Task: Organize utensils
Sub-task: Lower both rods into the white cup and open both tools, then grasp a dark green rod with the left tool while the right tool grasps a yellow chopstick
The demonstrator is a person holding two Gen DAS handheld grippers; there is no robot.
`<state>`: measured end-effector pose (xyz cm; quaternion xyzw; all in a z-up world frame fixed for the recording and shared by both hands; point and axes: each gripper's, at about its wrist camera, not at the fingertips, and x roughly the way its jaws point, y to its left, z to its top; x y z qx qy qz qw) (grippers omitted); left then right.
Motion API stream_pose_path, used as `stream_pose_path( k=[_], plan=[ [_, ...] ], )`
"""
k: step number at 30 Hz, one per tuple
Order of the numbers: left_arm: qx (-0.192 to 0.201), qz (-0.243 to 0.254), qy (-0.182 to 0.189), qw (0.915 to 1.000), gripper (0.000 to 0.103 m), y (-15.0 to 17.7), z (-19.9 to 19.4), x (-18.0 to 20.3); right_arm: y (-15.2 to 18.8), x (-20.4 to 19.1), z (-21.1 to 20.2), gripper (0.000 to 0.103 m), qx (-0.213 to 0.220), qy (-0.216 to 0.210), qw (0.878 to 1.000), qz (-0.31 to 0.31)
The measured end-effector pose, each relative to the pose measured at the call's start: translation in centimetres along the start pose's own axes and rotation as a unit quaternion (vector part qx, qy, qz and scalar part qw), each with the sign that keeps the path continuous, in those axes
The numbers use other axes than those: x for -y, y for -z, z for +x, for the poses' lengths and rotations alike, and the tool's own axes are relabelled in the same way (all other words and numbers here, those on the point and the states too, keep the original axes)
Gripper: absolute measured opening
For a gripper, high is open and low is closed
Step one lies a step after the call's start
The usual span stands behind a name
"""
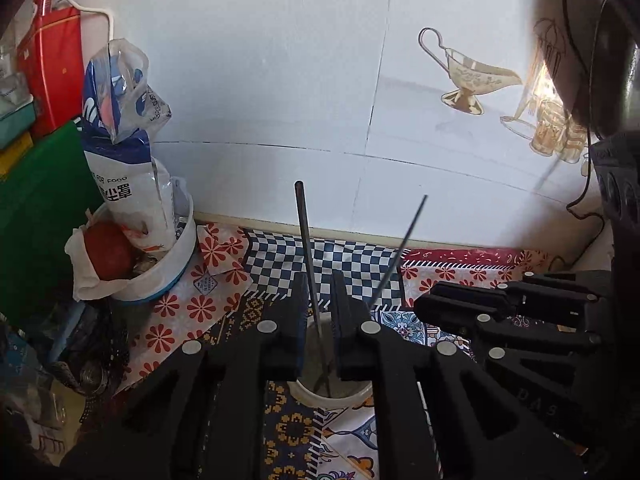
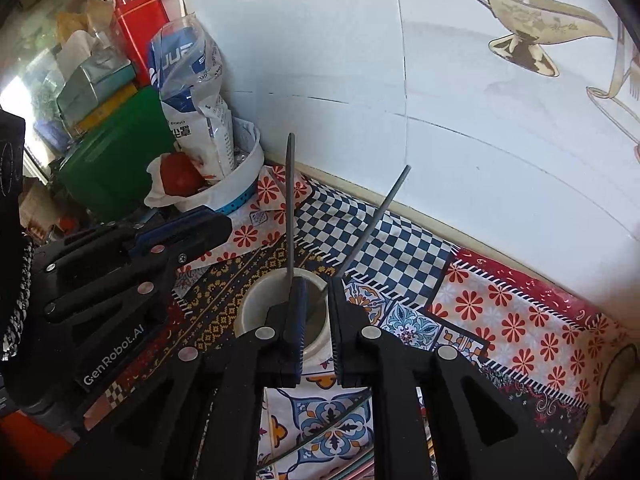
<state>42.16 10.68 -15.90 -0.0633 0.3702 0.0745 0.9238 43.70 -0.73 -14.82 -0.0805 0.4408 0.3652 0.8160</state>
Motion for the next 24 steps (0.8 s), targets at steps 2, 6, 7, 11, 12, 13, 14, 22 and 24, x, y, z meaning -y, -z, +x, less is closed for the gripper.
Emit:
stream_pose_path(
  k=[2,6,7,11,12,13,14,22,24],
  plan=[
    [0.005,0.001,-0.001,1.0000,0.023,0.2,-1.0,0.2,0.4,0.0,-0.8,0.021,0.010,0.007,1.000,-0.001],
    [0.018,0.003,-0.001,0.9998,0.037,0.9,-3.3,0.5,1.2,-0.4,-3.1,0.032,0.031,0.024,0.999,-0.004],
    [0.019,0.004,-0.002,0.9998,0.039,1.1,-3.8,0.6,1.5,-0.5,-3.7,0.034,0.036,0.029,0.999,-0.004],
    [0.023,0.011,-0.001,0.9997,0.048,2.0,-5.7,0.9,2.6,-0.5,-5.6,0.040,0.051,0.043,0.998,0.001],
    [0.023,0.013,-0.001,0.9997,0.049,2.3,-6.1,1.1,3.0,-0.5,-6.0,0.040,0.054,0.046,0.997,0.002],
    [0.021,0.015,-0.001,0.9997,0.050,2.7,-6.4,1.2,3.3,-0.5,-6.4,0.040,0.055,0.050,0.997,0.003],
    [0.019,0.018,0.000,0.9997,0.051,3.0,-6.7,1.4,3.7,-0.5,-6.7,0.040,0.056,0.053,0.997,0.005],
    [-0.025,0.040,0.015,0.9988,0.054,6.6,-6.6,2.9,7.5,0.1,-7.8,0.040,0.043,0.077,0.996,0.025],
    [-0.044,0.045,0.018,0.9978,0.054,7.7,-5.9,3.3,8.6,0.5,-7.7,0.040,0.034,0.080,0.996,0.034]
  ],
)
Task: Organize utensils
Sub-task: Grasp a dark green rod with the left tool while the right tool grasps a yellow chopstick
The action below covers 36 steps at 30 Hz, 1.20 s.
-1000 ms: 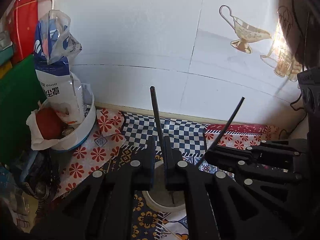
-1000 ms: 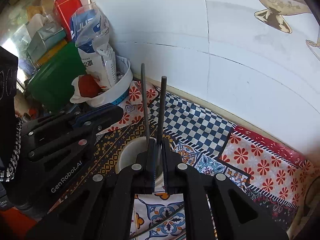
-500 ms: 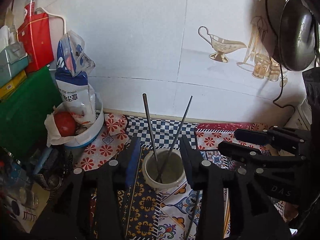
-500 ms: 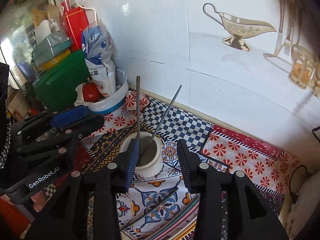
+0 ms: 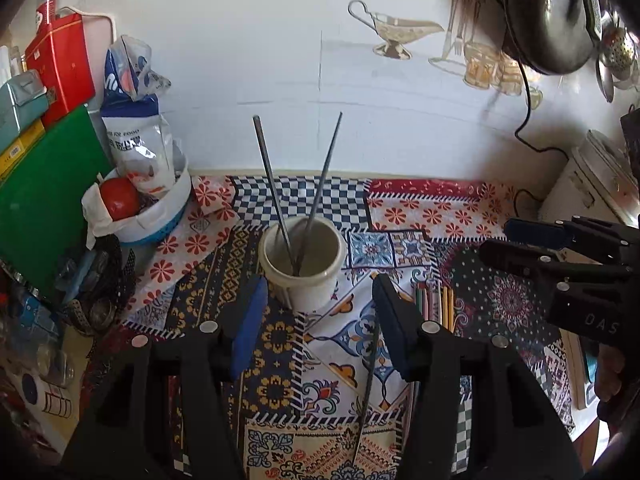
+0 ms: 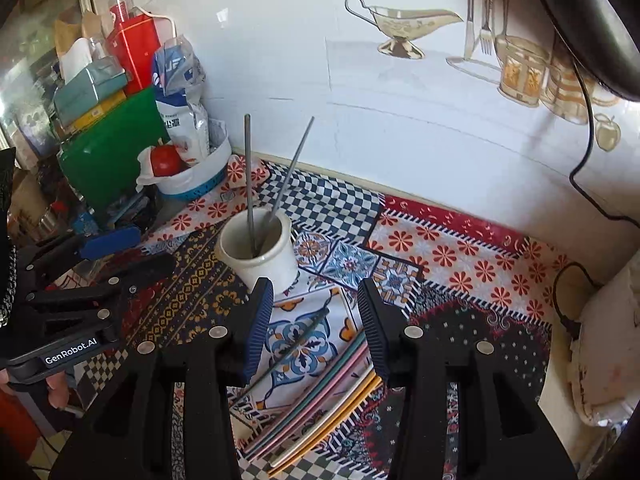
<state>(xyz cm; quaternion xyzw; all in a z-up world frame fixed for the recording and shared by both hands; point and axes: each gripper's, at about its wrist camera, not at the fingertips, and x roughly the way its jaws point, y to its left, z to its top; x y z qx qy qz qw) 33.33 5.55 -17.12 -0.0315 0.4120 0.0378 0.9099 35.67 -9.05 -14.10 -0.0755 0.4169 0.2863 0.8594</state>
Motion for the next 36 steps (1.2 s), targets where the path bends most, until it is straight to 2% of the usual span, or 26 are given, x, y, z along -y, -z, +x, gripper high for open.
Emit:
stream_pose_path(
  k=[5,12,14,17,18,21,29,32,33,36],
  plan=[
    [-0.047,-0.004,0.013,0.9988,0.054,2.8,2.6,0.7,3.4,1.9,1.4,0.040,-0.042,0.014,0.999,0.028],
    [-0.118,-0.003,0.024,0.9927,0.053,6.5,7.0,1.3,9.5,4.0,5.3,0.040,-0.140,0.030,0.988,0.056],
    [-0.136,-0.002,0.029,0.9902,0.051,7.3,8.2,1.5,10.9,4.3,6.2,0.040,-0.161,0.032,0.984,0.066],
    [-0.164,0.003,0.042,0.9856,0.039,8.5,9.7,1.9,12.4,4.4,7.4,0.040,-0.184,0.027,0.979,0.078],
    [-0.172,0.005,0.046,0.9841,0.033,8.8,10.1,2.1,12.7,4.3,7.7,0.040,-0.189,0.026,0.978,0.080],
    [-0.192,0.010,0.054,0.9799,0.024,9.5,11.1,2.6,13.0,3.6,8.3,0.040,-0.193,0.022,0.978,0.080],
    [-0.201,0.027,0.070,0.9767,0.018,10.4,11.7,3.9,13.5,2.2,8.9,0.040,-0.190,0.047,0.980,0.041],
    [-0.207,0.032,0.069,0.9754,0.018,10.6,12.2,4.1,13.8,2.8,8.7,0.040,-0.189,0.039,0.980,0.052],
    [-0.209,0.032,0.068,0.9750,0.018,10.6,12.4,4.2,13.8,3.3,8.6,0.037,-0.187,0.037,0.980,0.059],
    [-0.206,0.035,0.068,0.9755,0.017,10.5,12.5,4.5,13.9,3.6,8.5,0.035,-0.189,0.062,0.978,0.057]
  ],
)
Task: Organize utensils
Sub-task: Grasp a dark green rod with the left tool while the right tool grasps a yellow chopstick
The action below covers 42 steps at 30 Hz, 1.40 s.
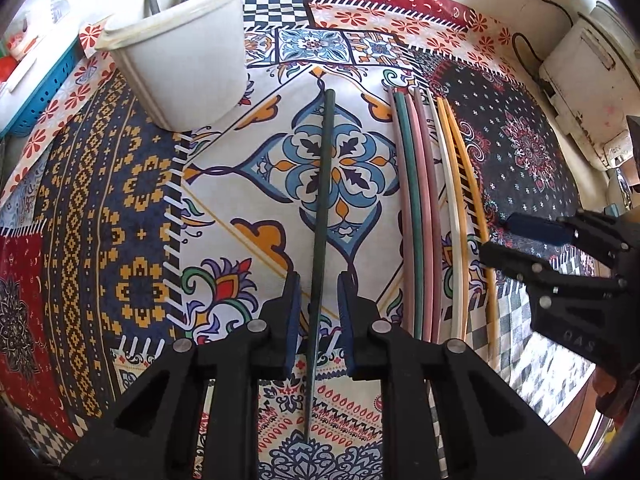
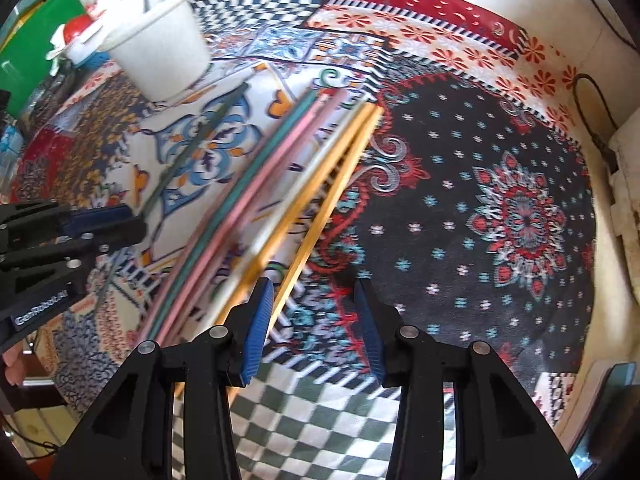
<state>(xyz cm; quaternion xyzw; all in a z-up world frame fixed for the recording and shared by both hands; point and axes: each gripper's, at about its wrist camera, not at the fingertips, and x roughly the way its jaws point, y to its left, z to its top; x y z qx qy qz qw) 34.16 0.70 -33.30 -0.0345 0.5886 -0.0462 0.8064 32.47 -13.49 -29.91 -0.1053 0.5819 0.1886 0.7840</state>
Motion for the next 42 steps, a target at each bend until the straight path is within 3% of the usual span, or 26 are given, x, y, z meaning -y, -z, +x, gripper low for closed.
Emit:
stream_pose_path(
  k=[4,6,12,16,22,33,42],
  plan=[
    [-0.001,-0.003,0.001,1.0000,0.010,-0.5,0.5,0.1,0.1,1.2,-0.2,0.032,-0.004,0.008,1.000,0.004],
    [-0.015,0.009,-0.006,0.9998,0.004,-0.7,0.6,0.2,0.2,1.5,-0.3,0.025,-0.008,0.011,1.000,-0.002],
    [-0.060,0.003,0.016,0.9980,0.003,-0.4,0.5,-1.6,1.3,3.6,-0.8,0.008,-0.014,0.025,1.000,-0.002],
    [-0.086,0.000,0.046,0.9952,0.003,-0.2,0.5,-2.3,1.9,6.5,-1.3,0.008,-0.025,0.016,0.999,0.033],
    [-0.082,0.012,0.032,0.9960,0.004,-2.0,1.0,-1.8,0.8,8.6,-1.2,0.008,-0.046,-0.040,0.996,0.057],
    [-0.077,0.023,0.029,0.9963,0.006,-6.5,3.1,-1.2,-3.4,7.7,0.6,0.009,-0.054,-0.025,0.998,0.009],
    [-0.086,0.034,0.032,0.9952,0.006,-7.0,3.3,-1.1,-6.5,5.8,2.1,0.010,-0.057,-0.022,0.998,-0.032]
  ],
)
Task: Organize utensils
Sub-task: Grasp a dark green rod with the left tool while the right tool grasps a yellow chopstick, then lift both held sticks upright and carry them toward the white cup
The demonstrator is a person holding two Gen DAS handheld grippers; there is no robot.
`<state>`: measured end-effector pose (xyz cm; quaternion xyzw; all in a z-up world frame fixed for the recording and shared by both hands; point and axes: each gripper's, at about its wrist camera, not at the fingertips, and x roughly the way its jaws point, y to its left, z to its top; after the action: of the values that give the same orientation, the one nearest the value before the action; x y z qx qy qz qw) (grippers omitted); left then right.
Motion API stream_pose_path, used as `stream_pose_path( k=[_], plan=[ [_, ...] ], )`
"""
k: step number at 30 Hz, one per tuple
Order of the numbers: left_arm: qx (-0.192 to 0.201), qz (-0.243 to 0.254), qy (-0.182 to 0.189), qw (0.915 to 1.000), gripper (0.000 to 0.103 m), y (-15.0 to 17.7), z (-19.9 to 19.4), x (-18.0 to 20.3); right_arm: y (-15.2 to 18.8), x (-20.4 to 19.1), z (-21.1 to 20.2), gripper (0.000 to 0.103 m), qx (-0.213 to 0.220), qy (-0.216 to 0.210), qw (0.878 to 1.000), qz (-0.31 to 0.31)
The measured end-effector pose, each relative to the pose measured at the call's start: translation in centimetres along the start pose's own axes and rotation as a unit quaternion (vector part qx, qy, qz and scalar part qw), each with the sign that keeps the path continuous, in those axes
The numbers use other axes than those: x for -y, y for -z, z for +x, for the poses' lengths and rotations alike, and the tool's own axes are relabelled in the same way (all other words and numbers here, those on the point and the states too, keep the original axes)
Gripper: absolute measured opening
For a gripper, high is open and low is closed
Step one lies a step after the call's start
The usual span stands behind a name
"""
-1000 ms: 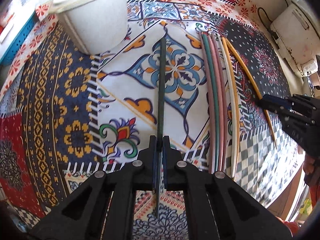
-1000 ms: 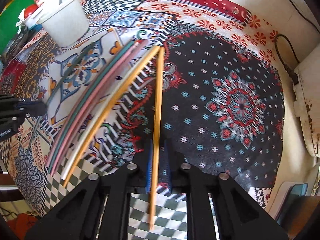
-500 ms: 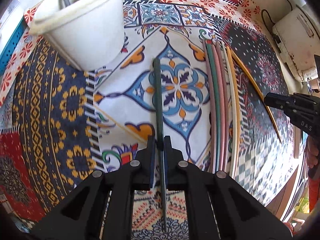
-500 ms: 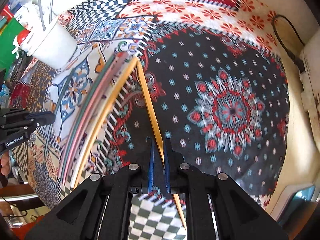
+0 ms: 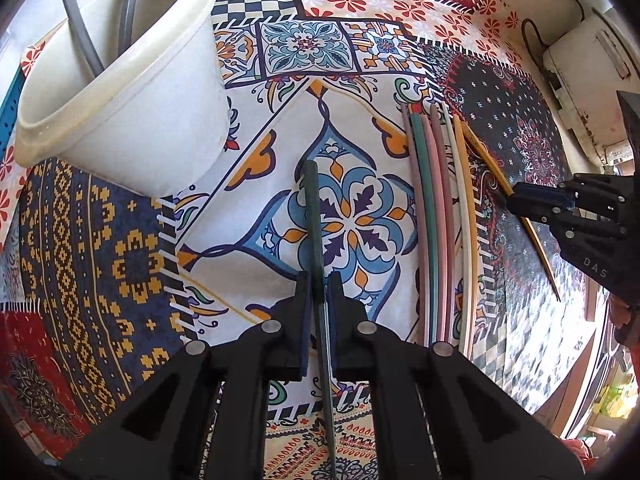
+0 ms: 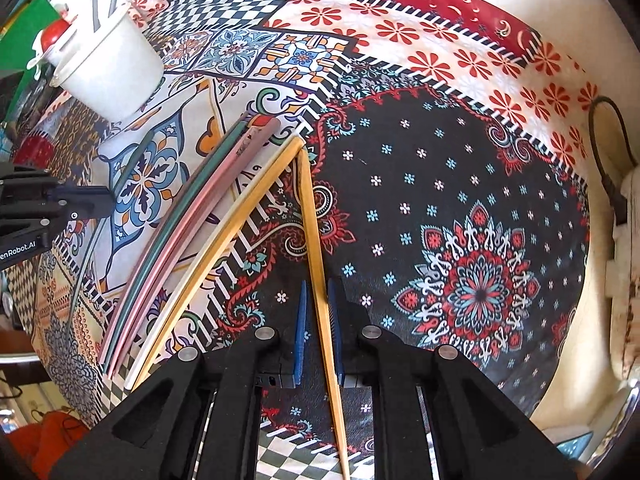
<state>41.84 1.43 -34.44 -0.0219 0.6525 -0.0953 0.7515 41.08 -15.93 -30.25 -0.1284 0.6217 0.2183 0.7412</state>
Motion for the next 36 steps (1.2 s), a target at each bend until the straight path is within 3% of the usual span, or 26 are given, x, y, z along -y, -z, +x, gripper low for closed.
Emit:
stream_pose_path(
  k=[4,9,15,27,36],
  plan=[
    [0.005,0.006,-0.001,1.0000,0.005,-0.2,0.1,0.2,-1.7,-1.3,1.0,0.010,0.011,0.007,1.000,-0.005],
    [0.008,0.007,-0.014,0.9998,0.004,0.3,-0.1,0.4,-1.4,-2.0,1.3,0.009,0.019,0.020,1.000,-0.003],
    [0.022,0.012,-0.008,0.9997,0.004,1.1,-0.9,1.8,-0.6,-1.8,0.1,0.006,0.015,-0.007,1.000,0.015],
    [0.116,-0.013,-0.015,0.9931,0.004,3.2,-6.9,1.7,1.1,-3.0,-6.9,0.006,0.120,-0.016,0.993,0.016],
    [0.185,-0.043,-0.023,0.9816,0.004,5.9,-12.0,1.0,2.1,-4.6,-10.4,0.006,0.180,-0.032,0.983,0.009]
  ],
)
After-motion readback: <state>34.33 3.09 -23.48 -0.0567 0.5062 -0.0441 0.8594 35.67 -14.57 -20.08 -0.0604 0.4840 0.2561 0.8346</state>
